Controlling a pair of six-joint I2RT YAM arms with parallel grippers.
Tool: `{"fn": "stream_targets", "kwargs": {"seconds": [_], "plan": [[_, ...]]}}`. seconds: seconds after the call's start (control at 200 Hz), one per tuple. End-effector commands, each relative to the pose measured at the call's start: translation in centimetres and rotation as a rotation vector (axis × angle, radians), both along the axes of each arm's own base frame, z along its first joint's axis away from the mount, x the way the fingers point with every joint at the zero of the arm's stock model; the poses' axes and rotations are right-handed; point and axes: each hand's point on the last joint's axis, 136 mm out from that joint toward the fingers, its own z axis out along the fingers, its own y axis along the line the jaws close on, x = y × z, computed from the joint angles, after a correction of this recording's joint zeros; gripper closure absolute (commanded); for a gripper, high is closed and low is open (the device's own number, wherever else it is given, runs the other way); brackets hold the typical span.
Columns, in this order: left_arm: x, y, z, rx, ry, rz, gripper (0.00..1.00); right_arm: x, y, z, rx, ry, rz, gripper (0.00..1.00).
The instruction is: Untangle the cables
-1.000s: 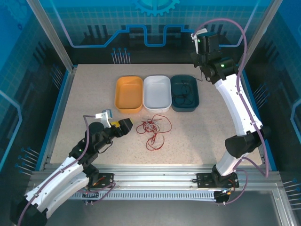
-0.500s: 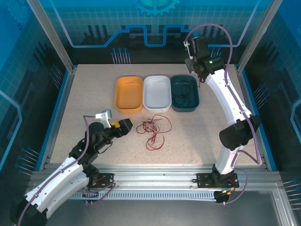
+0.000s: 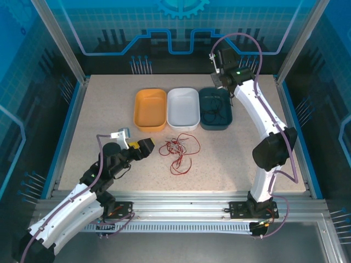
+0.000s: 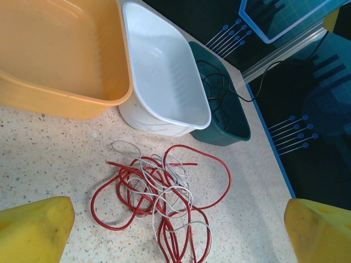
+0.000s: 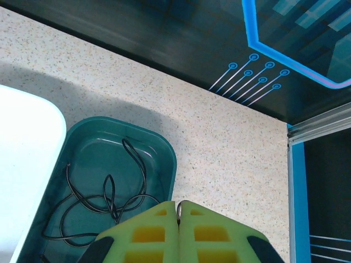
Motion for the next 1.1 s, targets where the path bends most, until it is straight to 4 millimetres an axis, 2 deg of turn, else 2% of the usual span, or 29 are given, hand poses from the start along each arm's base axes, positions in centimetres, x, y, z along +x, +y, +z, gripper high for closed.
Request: {"fn": "stream_targets", "kwargs": {"seconds": [0.0,0.315,0.485,0.735,1.096], "plan": [[0.1,0.6,0.0,-0.007,0.008,0.031,0.01,-0.5,0.3,2.5,0.032,-0.084,0.001,1.00],[0.2,0.5,0.0,-0.008,0.004,0.030,0.01,-2.6,0.3,7.2,0.057,-0.271,-0.005,1.00],[0.3,0.5,0.0,-0.008,0.005,0.030,0.01,-3.7,1.0,8.3,0.107,-0.324,0.046,1.00],[0.4,0.2,-0.1,-0.013,0.010,0.022,0.01,-3.2,2.1,6.8,0.110,-0.297,0.088,1.00],[0.1,0.3,-0.5,-0.017,0.020,0.020,0.01,0.2,1.6,3.8,0.069,-0.270,0.043,1.00]]}}
